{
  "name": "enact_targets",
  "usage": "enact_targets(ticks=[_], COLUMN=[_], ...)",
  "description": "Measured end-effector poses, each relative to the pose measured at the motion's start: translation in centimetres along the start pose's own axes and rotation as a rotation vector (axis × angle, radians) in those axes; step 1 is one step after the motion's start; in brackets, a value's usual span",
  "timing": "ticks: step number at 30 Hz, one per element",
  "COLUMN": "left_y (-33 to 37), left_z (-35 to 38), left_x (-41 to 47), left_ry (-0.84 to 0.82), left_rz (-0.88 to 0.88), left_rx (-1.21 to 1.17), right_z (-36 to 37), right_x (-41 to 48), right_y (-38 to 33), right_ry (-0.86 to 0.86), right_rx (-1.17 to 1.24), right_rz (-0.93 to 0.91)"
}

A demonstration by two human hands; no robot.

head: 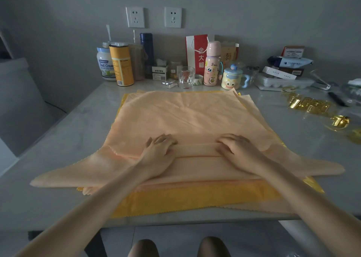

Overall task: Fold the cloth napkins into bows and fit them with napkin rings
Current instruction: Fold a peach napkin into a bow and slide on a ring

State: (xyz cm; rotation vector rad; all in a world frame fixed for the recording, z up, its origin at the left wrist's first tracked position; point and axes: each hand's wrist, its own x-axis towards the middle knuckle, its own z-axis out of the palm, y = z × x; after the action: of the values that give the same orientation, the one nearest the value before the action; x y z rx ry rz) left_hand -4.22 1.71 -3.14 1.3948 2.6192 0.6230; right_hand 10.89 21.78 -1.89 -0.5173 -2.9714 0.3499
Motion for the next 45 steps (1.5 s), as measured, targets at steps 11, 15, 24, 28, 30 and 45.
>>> enact_targets(ticks=[11,15,24,28,30,45], left_y=[0.8,0.1,1.5,2.5,2.9,2.7], left_z=[-0.1,-0.1,-0.5,-0.1,0.0,-1.7], left_x=[-3.4,-4.4,-3.2,-3.2,-3.2,0.9], left_ry=[0.269,0.242,0.117,0.076,0.065,0.029], left_rz=[0.242,0.295,0.027,0.047,0.051,0.022], left_rx=[0.072,0.076,0.001,0.061,0.082,0.122], right_z=[-0.5,-0.2,-0.7,0.1,0.4,-3.4], right_x=[-2.6,-3.7,-3.4,-3.1,-3.4,1.6], right_y=[-1.9,-2.0,-2.0,-1.7,-1.5,-2.7], right_ry=[0.27,0.223,0.111,0.107,0.099,-0.198], right_rx=[-0.091,-0.186,0.174,0.268,0.239,0.092], right_rz=[-0.282,-0.379,-0.19,-0.135,-0.11,0.006])
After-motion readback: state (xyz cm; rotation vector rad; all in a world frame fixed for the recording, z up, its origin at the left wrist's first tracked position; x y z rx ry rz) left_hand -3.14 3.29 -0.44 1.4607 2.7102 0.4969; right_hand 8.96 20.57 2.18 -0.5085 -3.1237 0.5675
